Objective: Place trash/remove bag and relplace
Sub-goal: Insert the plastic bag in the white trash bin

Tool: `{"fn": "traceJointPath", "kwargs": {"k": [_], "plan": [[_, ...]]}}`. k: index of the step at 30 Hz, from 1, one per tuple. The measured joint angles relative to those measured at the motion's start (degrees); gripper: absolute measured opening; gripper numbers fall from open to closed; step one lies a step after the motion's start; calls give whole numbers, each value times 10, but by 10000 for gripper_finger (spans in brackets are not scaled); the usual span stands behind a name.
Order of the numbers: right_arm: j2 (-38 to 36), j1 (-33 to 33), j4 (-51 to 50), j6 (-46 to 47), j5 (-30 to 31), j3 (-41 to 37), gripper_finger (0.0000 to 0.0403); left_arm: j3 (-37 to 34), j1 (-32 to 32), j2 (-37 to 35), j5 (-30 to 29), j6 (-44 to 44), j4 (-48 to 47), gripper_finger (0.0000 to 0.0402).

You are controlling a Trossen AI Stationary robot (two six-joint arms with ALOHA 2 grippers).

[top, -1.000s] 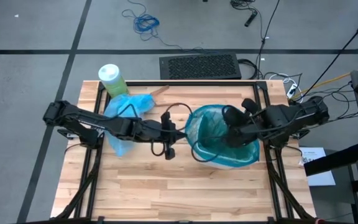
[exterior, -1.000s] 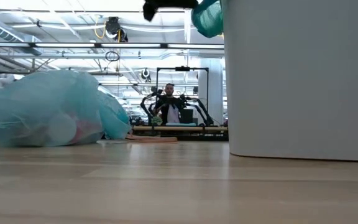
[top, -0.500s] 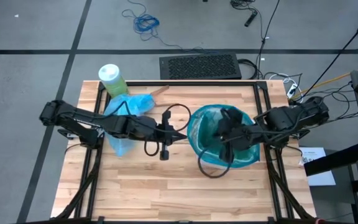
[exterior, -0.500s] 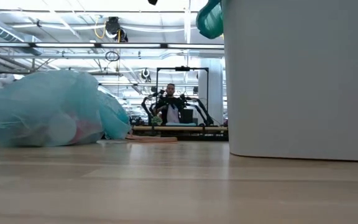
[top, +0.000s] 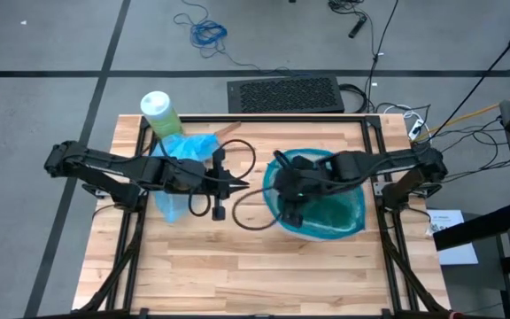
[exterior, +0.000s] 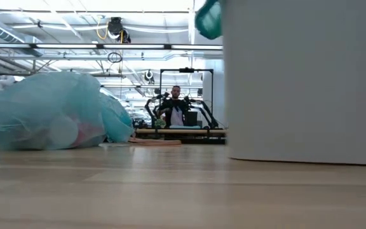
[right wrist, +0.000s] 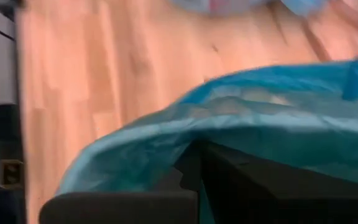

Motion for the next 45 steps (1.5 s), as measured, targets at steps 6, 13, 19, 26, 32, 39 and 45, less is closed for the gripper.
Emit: {"fn": "traceJointPath", "kwargs": {"k": [6, 13, 19, 26, 32, 39, 45], "plan": [[20, -23, 107, -60, -70, 0, 0, 0, 0, -9, -6, 0, -14, 24], [42, -40, 166, -102, -122, 1, 0, 0, 0, -10, -6, 0, -17, 24], [40, -35, 129, -118, -128, 35, 0, 0, 0, -15, -6, -1, -11, 24], [20, 16, -141, -63, 80, 197, 0, 0, 0, -17, -6, -3, 3, 24], [5, 20, -252, 68, 113, 208, 0, 0, 0, -9, 10, -27, 40, 24], [-11, 15, -260, 136, 119, 133, 0, 0, 0, 44, 90, -26, 179, 24], [-21, 1, -261, 154, 120, 82, 0, 2, 17, 113, 128, -31, 242, 24]]}}
